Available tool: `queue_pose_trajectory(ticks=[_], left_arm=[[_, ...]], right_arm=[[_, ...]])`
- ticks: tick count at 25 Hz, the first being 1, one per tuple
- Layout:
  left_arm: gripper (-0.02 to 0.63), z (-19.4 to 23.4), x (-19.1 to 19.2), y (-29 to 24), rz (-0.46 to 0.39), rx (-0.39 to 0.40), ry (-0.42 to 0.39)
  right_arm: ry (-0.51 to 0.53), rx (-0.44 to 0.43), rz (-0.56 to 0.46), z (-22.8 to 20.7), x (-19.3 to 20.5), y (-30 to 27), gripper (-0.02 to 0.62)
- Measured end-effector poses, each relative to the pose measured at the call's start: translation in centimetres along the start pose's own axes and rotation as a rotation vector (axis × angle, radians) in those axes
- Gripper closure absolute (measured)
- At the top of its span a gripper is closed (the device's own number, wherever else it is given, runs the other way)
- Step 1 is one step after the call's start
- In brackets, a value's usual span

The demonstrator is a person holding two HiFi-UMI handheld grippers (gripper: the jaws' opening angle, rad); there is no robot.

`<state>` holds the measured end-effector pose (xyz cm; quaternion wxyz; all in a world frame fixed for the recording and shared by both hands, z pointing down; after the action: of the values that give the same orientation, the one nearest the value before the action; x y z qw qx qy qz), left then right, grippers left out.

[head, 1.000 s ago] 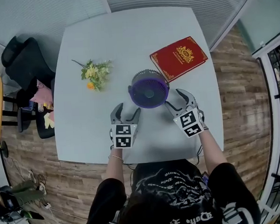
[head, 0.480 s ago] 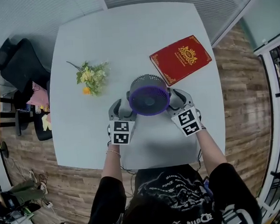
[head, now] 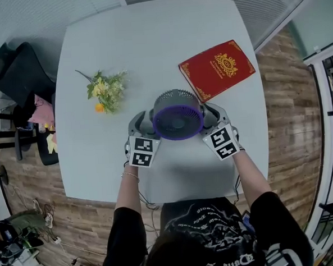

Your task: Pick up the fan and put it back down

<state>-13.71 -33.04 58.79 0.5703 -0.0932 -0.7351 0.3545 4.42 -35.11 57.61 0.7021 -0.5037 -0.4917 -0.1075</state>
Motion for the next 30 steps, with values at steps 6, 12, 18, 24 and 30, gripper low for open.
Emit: queue_pose_trajectory(ticks=[6, 12, 18, 24, 30], left_arm=[[0.29, 0.2, -0.3, -0.9, -0.011, -0.004, 0.017], [0.328, -0.1, -0.5, -1.6, -0.01, 0.009, 0.002], [0.413, -0.8, -0.5, -1.7, -0.011, 0.035, -0.036], [0.431, -0.8, -0.6, -1.4, 0.014, 0.008, -0.058], [0.433, -0.8, -2.1, 0.7, -0.023, 0.028, -0.034]], right_arm=[[0.06, 0.022, 0.024, -0.1, -0.2, -1.1, 0.328], [0.107, 0.014, 0.03, -0.2, -0.7, -1.9, 0.344], [0.071, -0.003, 0.015, -0.3, -0.8, -1.9, 0.358], [0.062, -0.009, 0.024, 0.0, -0.9, -1.6, 0.356], [0.048, -0.022, -0.004, 0.5, -1.9, 0.0, 0.356]])
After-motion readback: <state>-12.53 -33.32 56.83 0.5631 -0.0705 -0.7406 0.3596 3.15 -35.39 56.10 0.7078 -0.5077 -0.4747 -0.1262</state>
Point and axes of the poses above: the fingertips, and each gripper's own axes: y backward along the fingers, z to its left, x out of its underside, the point moved 4 cm from there along y, backward along the fingers, and after that the axes turned 5 degrees about -x, right-handed, at the moved point
